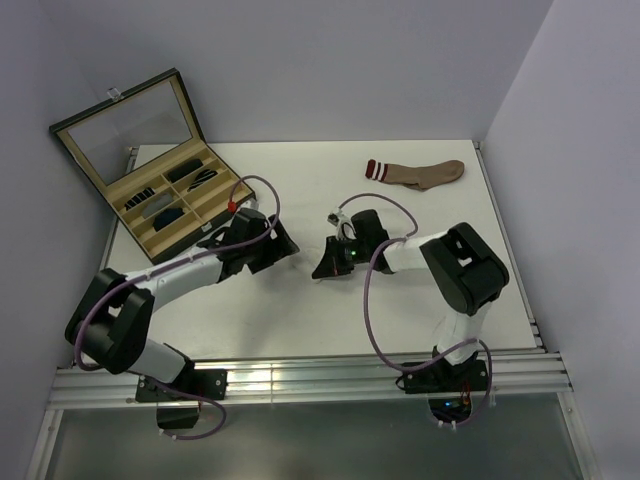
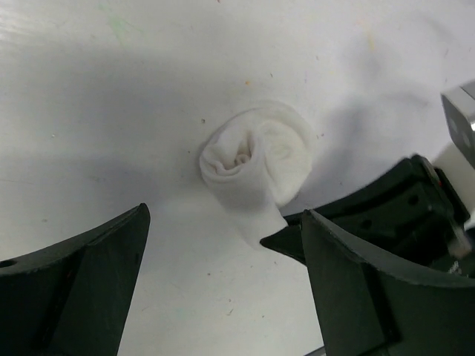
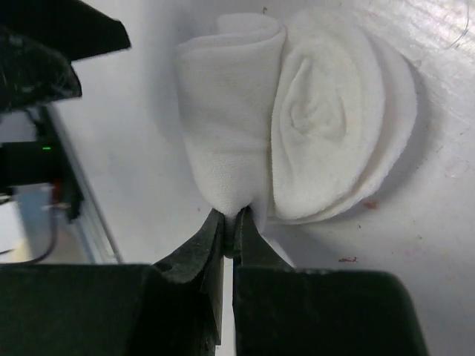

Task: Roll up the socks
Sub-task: Roll the sock at the center of the board.

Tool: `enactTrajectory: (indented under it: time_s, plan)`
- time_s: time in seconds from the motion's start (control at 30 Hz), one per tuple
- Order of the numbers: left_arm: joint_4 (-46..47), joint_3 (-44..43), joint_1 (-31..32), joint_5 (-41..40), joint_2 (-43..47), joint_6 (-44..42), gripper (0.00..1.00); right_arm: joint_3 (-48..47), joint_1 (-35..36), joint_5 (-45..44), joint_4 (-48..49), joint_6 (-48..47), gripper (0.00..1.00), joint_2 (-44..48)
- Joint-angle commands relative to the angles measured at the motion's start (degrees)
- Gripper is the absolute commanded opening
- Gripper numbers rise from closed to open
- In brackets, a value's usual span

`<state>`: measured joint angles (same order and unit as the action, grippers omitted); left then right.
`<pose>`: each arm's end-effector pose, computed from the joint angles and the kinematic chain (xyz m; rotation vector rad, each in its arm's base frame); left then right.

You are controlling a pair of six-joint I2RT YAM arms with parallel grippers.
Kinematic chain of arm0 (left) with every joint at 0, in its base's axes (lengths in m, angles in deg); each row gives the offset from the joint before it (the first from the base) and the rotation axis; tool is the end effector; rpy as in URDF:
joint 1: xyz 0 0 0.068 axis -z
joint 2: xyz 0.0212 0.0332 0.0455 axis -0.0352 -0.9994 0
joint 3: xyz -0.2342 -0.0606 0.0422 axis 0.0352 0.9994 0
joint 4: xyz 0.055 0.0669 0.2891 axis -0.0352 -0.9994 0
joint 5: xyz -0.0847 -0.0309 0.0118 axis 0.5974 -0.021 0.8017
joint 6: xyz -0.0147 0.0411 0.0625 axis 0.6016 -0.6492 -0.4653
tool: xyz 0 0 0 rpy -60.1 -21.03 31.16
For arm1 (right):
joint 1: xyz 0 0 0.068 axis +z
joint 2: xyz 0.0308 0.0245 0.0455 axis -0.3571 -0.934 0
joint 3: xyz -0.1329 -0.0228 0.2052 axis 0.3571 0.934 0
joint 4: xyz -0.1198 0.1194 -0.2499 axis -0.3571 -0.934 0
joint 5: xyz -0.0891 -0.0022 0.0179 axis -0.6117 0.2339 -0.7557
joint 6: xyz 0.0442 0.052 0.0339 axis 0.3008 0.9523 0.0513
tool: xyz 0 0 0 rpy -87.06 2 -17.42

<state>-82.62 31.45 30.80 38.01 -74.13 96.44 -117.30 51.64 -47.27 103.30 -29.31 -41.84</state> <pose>0.3029 -0.1941 0.1219 -0.4933 2.4266 -0.7022 0.2943 0.2213 0.0477 -0.5532 2.3645 1.2177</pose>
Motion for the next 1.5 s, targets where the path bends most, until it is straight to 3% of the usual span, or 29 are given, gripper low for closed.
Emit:
enactTrajectory:
  time_s: [0.0,0.43,0.77,0.93,0.97,1.0,1.17,1.27,1.3,1.47]
  plan:
    - [6.7,2.5,0.2,3.6,1.1,1.2,0.87,-0.7,-2.6,9.9,2.2,6.8,0.00,-4.5]
    - [11.4,0.5,1.9,4.6,-7.6,3.1,0.85,-4.9,-7.1,13.1,0.4,11.1,0.00,-11.0]
    - [7.3,-3.2,2.2,1.6,-14.4,3.4,0.78,-6.4,-8.0,14.3,0.0,12.2,0.00,-13.1]
    - [3.4,-5.1,2.3,1.1,-17.8,2.7,0.63,-6.4,-8.2,14.2,-0.2,12.3,0.00,-13.0]
    - [3.2,-5.6,2.2,1.1,-18.2,2.7,0.58,-6.4,-8.2,14.2,-0.3,12.2,0.00,-12.9]
    - [2.4,-5.9,2.2,1.1,-18.6,2.4,0.46,-6.4,-8.1,14.1,-0.3,12.1,0.00,-12.7]
    - [-0.5,-8.1,2.3,1.1,-20.2,1.1,0.22,-4.2,-8.0,10.6,0.0,10.0,0.00,-9.1]
    - [-3.8,-10.5,2.3,1.0,-21.0,-0.4,0.07,-1.8,-7.8,7.2,0.1,7.3,0.09,-3.9]
    - [-4.9,-11.3,2.3,1.1,-21.4,-0.9,0.01,-1.1,-7.6,4.1,-0.3,5.4,0.18,-2.3]
    - [-14.3,-16.9,2.3,-1.2,-23.7,-3.4,0.00,3.1,-5.1,-7.7,-1.3,0.3,0.37,9.7]
